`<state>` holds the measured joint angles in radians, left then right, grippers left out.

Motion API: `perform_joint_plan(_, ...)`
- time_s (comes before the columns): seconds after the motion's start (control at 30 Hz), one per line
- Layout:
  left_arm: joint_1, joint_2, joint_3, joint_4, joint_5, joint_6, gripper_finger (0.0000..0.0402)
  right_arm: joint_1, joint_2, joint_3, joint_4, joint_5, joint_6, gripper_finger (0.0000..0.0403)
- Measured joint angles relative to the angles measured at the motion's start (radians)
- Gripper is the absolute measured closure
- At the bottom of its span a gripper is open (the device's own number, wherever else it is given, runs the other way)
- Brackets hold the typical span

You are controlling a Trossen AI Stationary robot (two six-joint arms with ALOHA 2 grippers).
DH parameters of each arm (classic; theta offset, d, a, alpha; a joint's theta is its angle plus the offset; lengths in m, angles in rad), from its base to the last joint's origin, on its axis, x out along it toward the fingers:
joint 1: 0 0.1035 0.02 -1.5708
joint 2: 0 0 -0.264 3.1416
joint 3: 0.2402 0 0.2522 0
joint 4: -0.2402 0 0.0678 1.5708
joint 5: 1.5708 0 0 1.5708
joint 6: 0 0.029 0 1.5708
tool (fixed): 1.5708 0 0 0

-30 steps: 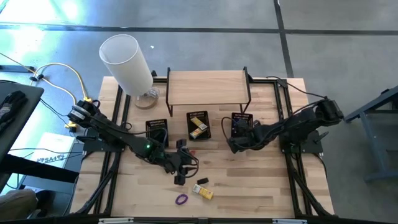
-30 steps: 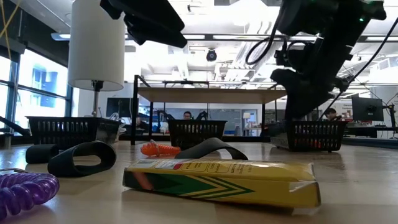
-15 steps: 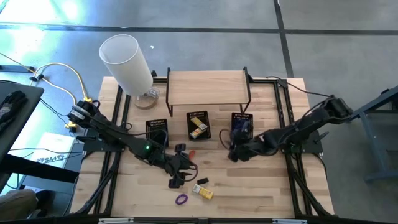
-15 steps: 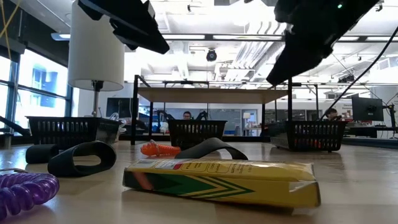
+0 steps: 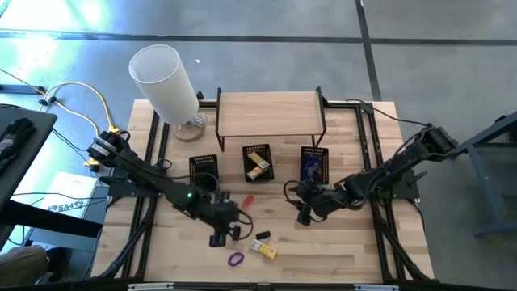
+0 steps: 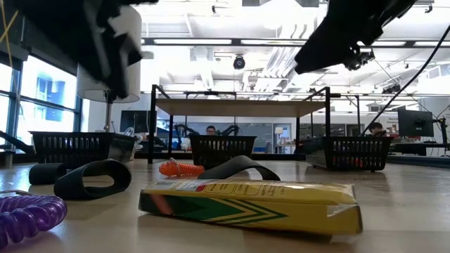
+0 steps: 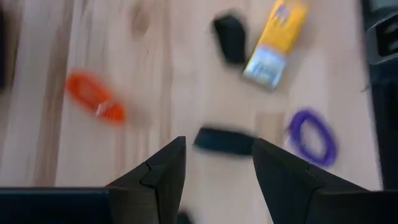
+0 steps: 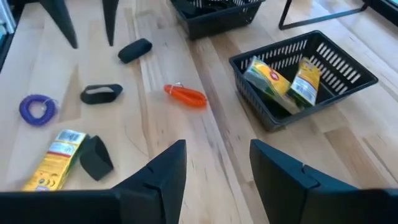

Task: Pick & Place Office Desk Supplies
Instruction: Put the black rubber band into the left black bin

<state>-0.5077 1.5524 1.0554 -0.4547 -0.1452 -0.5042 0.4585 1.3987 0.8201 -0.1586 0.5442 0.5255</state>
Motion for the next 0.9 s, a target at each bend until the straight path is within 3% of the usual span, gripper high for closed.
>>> perform_joint_plan(0.3, 0.001, 0.000, 0.000, -0.171, 0.045, -0.179, 0.0223, 0.000, 0.000, 0.000, 0.019, 0.003, 0.000, 0.0237)
perform_joint_plan(0.57, -0.018, 0.003, 0.000, -0.175, 0.053, -0.119, 0.0212, 0.000, 0.000, 0.000, 0.023, 0.003, 0.002, 0.0237)
perform_joint_plan(0.9, -0.036, 0.075, 0.000, -0.192, 0.054, -0.052, 0.0145, 0.000, 0.000, 0.000, 0.060, 0.003, 0.002, 0.0237)
